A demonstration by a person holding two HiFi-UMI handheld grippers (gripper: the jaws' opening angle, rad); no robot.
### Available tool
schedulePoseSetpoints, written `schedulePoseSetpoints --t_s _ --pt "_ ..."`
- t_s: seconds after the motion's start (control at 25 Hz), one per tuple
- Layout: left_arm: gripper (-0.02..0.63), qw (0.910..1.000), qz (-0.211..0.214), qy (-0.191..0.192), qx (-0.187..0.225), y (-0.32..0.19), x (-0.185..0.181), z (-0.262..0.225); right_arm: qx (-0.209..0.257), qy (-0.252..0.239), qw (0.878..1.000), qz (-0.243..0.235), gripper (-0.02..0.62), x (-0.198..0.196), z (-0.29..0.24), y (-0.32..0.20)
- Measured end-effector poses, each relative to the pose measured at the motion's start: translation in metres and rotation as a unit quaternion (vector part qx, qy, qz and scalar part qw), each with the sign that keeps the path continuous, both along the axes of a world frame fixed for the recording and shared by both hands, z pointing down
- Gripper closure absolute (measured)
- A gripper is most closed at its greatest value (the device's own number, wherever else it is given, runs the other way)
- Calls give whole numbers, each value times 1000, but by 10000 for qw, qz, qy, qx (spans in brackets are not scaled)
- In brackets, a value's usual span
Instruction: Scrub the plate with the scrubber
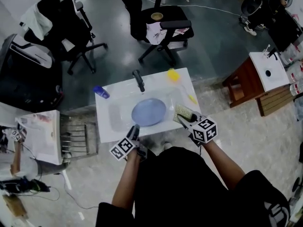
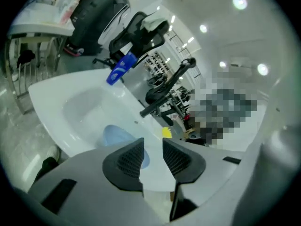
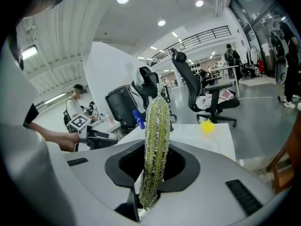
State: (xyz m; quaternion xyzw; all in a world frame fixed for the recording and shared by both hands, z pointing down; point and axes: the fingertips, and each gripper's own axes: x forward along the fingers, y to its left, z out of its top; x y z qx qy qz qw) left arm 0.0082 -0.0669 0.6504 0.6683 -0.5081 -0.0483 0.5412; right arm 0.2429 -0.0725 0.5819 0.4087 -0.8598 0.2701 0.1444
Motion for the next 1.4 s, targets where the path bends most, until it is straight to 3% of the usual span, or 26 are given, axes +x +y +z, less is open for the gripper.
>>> schedulePoseSetpoints --t_s 0.16,0.32,0.52,0.64,1.04,1.4 --pt "489 9915 62 -306 1264 0 -5 -65 346 116 9993 127 537 -11 -15 0" --pt "511 9641 241 -1282 2314 8 -10 -118 705 230 9972 109 537 -30 -27 -2" --pt "544 9406 204 -2103 2658 18 -22 -141 869 239 9957 -215 537 -63 -35 3" --pt "578 9302 326 -2416 2745 25 -26 -145 978 295 9947 -97 537 -72 -42 8" --pt "594 9210 883 -2498 2857 43 -71 -146 1320 648 9846 951 538 -84 -70 32" --pt "594 9325 1162 -2015 2764 71 -135 -143 1308 929 9781 1325 538 -141 -82 77"
